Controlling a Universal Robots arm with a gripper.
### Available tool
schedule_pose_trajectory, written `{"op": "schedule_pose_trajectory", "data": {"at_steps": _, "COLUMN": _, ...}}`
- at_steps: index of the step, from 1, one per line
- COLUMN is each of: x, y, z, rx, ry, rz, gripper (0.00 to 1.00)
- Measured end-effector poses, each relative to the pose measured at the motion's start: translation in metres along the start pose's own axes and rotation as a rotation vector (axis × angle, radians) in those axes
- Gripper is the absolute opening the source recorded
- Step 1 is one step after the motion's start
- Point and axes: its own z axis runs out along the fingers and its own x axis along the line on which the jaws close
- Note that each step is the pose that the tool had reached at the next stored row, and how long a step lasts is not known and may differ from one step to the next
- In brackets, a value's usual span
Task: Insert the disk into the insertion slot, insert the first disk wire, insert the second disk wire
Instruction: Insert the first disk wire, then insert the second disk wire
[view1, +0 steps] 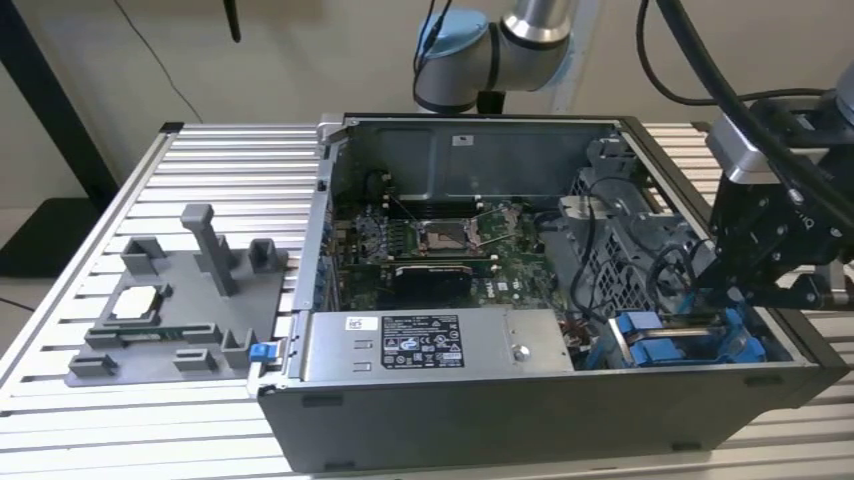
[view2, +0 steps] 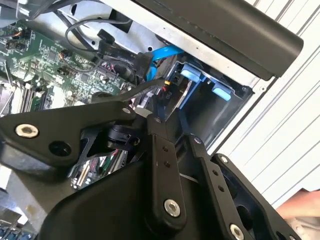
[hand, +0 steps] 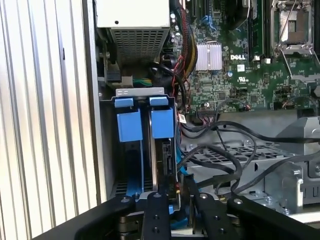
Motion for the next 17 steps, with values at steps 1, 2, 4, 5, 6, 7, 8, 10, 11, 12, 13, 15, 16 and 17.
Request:
{"op": "schedule_pose_trajectory", "data": {"at_steps": 1, "x": -0.0002, "y": 0.0002, "z": -0.0014, "rx": 0.0000, "ry": 0.0000, "rz": 0.000, "gripper": 0.00}}
{"op": "schedule_pose_trajectory", "data": {"at_steps": 2, "x": -0.0003, "y": 0.0003, "z": -0.0021, "rx": 0.0000, "ry": -0.0001, "rz": 0.000, "gripper": 0.00}}
{"op": "schedule_pose_trajectory", "data": {"at_steps": 4, "x": -0.0002, "y": 0.0004, "z": -0.0022, "rx": 0.0000, "ry": -0.0003, "rz": 0.001, "gripper": 0.00}}
{"op": "schedule_pose_trajectory", "data": {"at_steps": 5, "x": -0.0002, "y": 0.0005, "z": -0.0022, "rx": 0.0000, "ry": -0.0004, "rz": 0.001, "gripper": 0.00}}
{"op": "schedule_pose_trajectory", "data": {"at_steps": 6, "x": -0.0003, "y": 0.0005, "z": -0.0022, "rx": 0.0000, "ry": -0.0003, "rz": 0.001, "gripper": 0.00}}
{"op": "schedule_pose_trajectory", "data": {"at_steps": 7, "x": -0.0003, "y": 0.0005, "z": -0.0023, "rx": 0.0001, "ry": -0.0001, "rz": 0.001, "gripper": 0.00}}
{"op": "schedule_pose_trajectory", "data": {"at_steps": 8, "x": -0.0003, "y": 0.0005, "z": -0.0024, "rx": 0.0001, "ry": 0.0000, "rz": 0.001, "gripper": 0.00}}
{"op": "schedule_pose_trajectory", "data": {"at_steps": 10, "x": -0.0003, "y": 0.0005, "z": -0.0024, "rx": 0.0001, "ry": -0.0002, "rz": 0.001, "gripper": 0.00}}
{"op": "schedule_pose_trajectory", "data": {"at_steps": 11, "x": -0.0003, "y": 0.0005, "z": -0.0024, "rx": 0.0001, "ry": -0.0001, "rz": 0.001, "gripper": 0.00}}
{"op": "schedule_pose_trajectory", "data": {"at_steps": 12, "x": -0.0003, "y": 0.0005, "z": -0.0025, "rx": 0.0001, "ry": -0.0001, "rz": 0.001, "gripper": 0.00}}
{"op": "schedule_pose_trajectory", "data": {"at_steps": 13, "x": -0.0003, "y": 0.0005, "z": -0.0030, "rx": 0.0001, "ry": 0.0003, "rz": 0.001, "gripper": 0.00}}
{"op": "schedule_pose_trajectory", "data": {"at_steps": 15, "x": -0.0007, "y": 0.0005, "z": -0.0052, "rx": 0.0001, "ry": 0.0003, "rz": 0.001, "gripper": 0.00}}
{"op": "schedule_pose_trajectory", "data": {"at_steps": 16, "x": -0.0009, "y": 0.0005, "z": -0.0070, "rx": 0.0001, "ry": 0.0000, "rz": 0.001, "gripper": 0.00}}
{"op": "schedule_pose_trajectory", "data": {"at_steps": 17, "x": -0.0012, "y": 0.0006, "z": -0.0090, "rx": 0.0001, "ry": 0.0000, "rz": 0.001, "gripper": 0.00}}
